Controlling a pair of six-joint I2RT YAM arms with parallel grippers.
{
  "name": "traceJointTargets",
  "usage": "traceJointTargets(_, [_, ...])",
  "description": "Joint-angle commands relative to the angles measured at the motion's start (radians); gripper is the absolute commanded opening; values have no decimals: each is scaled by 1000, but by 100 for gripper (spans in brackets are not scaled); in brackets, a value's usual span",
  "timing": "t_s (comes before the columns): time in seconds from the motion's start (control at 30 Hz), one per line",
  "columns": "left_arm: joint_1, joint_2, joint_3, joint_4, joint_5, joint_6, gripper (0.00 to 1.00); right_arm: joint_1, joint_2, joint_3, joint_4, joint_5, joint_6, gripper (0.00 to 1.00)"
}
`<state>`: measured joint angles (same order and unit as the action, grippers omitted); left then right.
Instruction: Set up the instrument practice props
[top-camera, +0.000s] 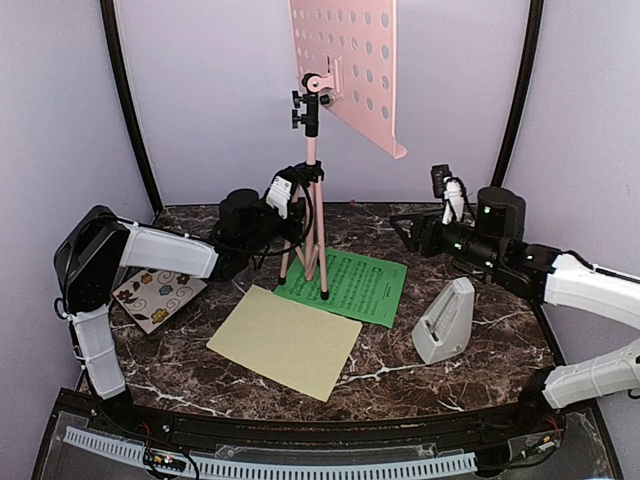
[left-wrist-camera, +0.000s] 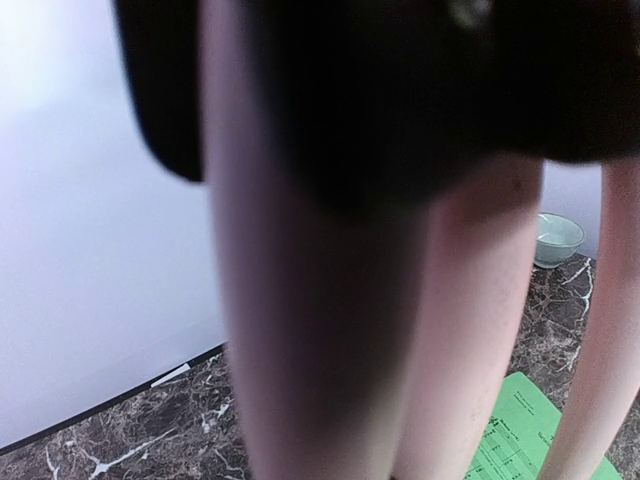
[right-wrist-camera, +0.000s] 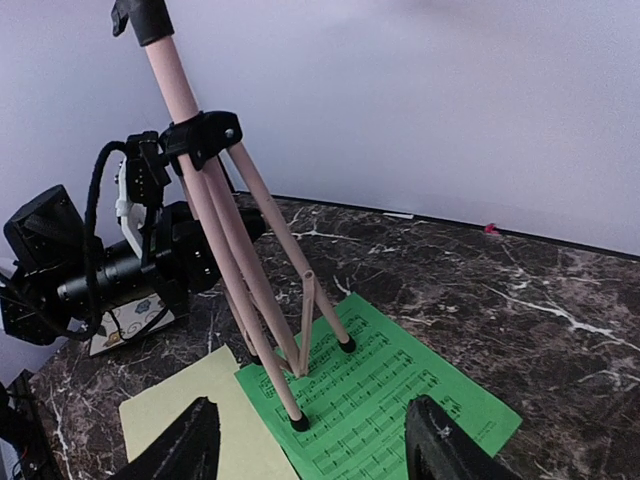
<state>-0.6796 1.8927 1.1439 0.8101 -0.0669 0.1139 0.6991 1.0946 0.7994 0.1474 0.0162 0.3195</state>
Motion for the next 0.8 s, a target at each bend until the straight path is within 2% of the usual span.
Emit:
traceJointTargets(0.0, [6,14,11,-64,2,-35,0,0,144,30,268,-166,-47,61])
traceJointTargets(0.2, [6,15,15,-72,-2,-28,0,12,336,99,365,-236,-36,61])
traceJointTargets(0.37, [7,27,30,-77,-1,-30,0,36,461,191,372,-270,-45,65])
traceJointTargets(0.77, [7,45,64,-90,5,-21,0,51,678,361,332,-268,-73,62])
